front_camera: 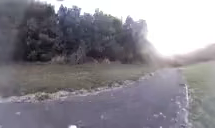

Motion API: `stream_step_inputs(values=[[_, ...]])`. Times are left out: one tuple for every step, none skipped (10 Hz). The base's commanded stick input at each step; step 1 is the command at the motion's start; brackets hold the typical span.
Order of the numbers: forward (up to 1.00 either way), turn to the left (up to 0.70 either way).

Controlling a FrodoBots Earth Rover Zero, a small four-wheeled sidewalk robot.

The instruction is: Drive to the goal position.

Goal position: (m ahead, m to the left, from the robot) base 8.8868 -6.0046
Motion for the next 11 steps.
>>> stream_step_inputs(values=[[0.45,0.00],[0.45,0.00],[0.45,0.00],[0.70,0.00],[0.70,0.00],[0.70,0.00],[0.70,-0.04],[0.70,-0.14],[0.70,-0.14],[0.66,-0.16],[0.49,-0.25]])
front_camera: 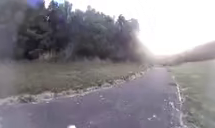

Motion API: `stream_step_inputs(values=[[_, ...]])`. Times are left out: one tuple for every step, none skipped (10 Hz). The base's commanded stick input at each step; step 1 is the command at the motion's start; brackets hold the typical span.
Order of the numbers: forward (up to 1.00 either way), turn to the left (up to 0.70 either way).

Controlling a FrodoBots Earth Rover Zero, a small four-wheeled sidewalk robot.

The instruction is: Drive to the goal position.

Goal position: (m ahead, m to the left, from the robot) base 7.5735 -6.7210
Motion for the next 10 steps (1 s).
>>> stream_step_inputs(values=[[0.45,-0.27],[0.45,-0.27],[0.45,-0.27],[0.45,-0.27],[0.45,-0.27],[0.45,-0.27],[0.39,-0.30],[0.25,-0.35],[0.10,-0.41],[0.00,-0.45]])
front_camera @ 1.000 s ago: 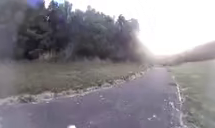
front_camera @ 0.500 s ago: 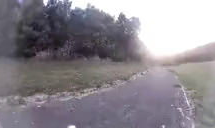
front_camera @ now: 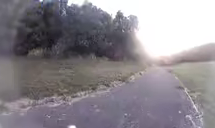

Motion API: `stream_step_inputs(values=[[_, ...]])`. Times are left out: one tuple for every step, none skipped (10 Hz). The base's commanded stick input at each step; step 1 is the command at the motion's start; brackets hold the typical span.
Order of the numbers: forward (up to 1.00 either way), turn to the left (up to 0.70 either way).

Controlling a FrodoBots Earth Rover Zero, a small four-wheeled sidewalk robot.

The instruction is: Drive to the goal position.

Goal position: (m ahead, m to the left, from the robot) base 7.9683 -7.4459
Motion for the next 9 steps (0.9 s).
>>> stream_step_inputs(values=[[0.00,-0.45],[0.00,-0.45],[0.00,-0.45],[0.00,-0.45],[0.00,-0.45],[0.00,-0.45],[0.00,-0.45],[0.00,-0.45],[0.00,-0.45]])
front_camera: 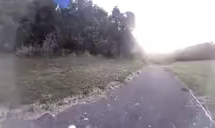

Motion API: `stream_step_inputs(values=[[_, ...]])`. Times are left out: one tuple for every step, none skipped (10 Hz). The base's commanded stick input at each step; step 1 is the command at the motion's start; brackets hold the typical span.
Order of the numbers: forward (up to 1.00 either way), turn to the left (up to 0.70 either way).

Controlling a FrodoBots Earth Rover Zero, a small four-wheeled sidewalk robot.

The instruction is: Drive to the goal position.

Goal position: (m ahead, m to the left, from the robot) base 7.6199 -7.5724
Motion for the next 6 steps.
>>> stream_step_inputs(values=[[0.00,-0.45],[0.00,-0.45],[0.00,-0.45],[0.00,-0.45],[0.00,-0.45],[0.00,-0.45]])
